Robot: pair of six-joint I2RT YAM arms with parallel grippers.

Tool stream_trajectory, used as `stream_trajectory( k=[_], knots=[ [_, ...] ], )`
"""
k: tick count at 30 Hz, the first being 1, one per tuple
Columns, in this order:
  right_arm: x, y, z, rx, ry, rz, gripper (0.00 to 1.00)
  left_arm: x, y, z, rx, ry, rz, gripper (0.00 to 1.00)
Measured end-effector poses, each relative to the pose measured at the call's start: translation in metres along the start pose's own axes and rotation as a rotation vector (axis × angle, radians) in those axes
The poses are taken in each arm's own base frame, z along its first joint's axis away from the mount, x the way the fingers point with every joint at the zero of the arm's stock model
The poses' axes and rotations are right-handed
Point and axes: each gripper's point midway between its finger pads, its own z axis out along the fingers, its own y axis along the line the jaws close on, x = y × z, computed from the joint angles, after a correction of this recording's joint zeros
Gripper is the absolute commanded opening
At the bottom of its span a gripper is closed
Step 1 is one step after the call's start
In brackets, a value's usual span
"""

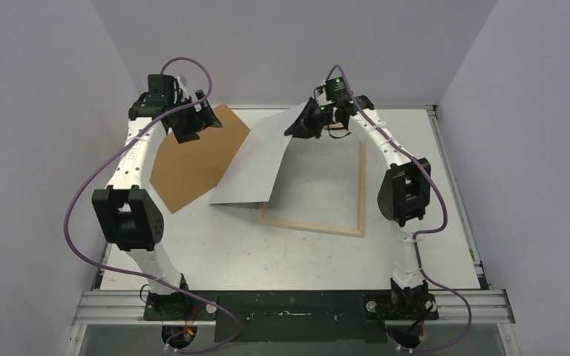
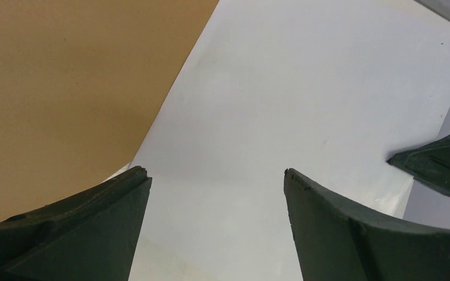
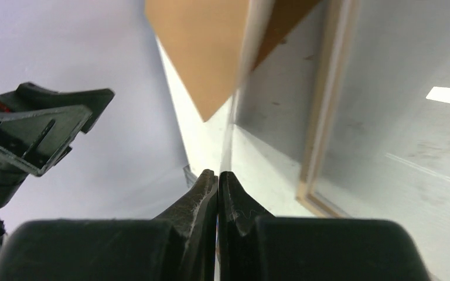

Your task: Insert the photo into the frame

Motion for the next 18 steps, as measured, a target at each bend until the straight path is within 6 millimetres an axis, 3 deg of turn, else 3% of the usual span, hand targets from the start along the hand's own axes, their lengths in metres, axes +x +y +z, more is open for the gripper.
stream_trajectory(
  k=[7, 12, 18],
  knots=[
    [-0.032, -0.072, -0.024, 0.130, 0.007, -0.006, 0.00, 0.023, -0.009, 0.026, -0.016, 0.067, 0.043, 0.83],
    [-0.028, -0.128, -0.033, 0.251, 0.084, -0.017, 0.00, 0.042, -0.011, 0.054, -0.032, 0.136, 0.079, 0.83],
    [-0.026, -0.168, -0.049, 0.356, 0.120, -0.050, 0.00, 0.068, -0.008, 0.091, -0.039, 0.231, 0.086, 0.84]
  ],
)
